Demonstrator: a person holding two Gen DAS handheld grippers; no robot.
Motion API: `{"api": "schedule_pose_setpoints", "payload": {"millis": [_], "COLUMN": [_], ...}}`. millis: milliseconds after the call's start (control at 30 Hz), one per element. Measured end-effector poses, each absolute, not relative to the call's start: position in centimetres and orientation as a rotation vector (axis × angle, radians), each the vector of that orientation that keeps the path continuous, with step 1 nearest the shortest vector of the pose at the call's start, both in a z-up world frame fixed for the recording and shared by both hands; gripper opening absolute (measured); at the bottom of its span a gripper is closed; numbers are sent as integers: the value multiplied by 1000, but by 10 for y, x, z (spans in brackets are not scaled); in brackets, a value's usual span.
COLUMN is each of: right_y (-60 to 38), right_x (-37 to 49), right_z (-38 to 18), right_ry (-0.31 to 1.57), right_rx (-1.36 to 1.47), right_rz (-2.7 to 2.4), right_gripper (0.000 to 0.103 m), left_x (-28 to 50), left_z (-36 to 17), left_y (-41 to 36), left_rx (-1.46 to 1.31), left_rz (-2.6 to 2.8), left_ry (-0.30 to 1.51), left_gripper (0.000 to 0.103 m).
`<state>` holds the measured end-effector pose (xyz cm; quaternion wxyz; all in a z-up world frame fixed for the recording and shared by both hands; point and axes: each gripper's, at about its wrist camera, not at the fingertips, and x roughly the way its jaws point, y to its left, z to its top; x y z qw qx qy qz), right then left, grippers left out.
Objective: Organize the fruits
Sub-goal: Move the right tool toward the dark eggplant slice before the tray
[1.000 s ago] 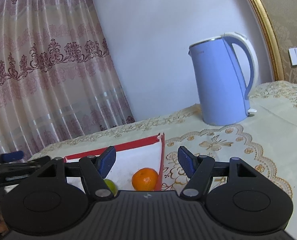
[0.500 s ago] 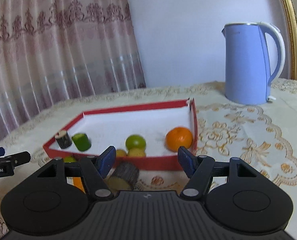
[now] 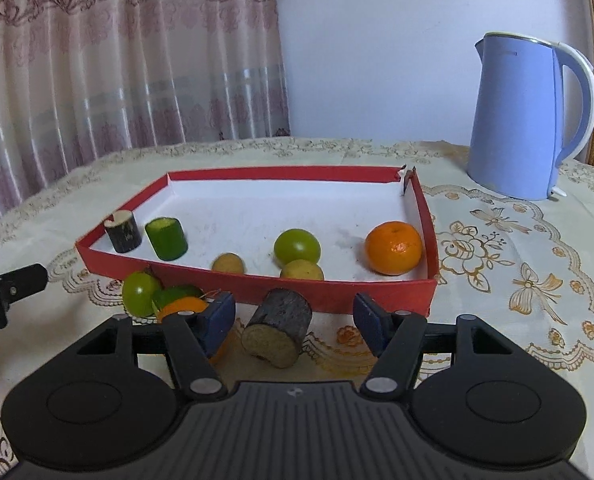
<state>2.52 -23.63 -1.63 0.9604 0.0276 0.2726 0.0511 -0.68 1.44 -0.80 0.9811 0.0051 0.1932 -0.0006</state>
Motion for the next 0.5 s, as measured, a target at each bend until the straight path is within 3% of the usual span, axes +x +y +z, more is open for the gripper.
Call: {"api": "schedule_pose_setpoints", "payload": {"millis": [500], "right_y": [-221], "right_x": [45], "right_z": [-24], "right_ry": [641], "right_rx": [42], "right_rz": [68], "right_gripper": [48], "left_x": [-5], "left_z": [-9], "left_y": [14], "left_rx": [15], "left_rz": [-17], "left_ry": [400], "left_gripper": [103]}}
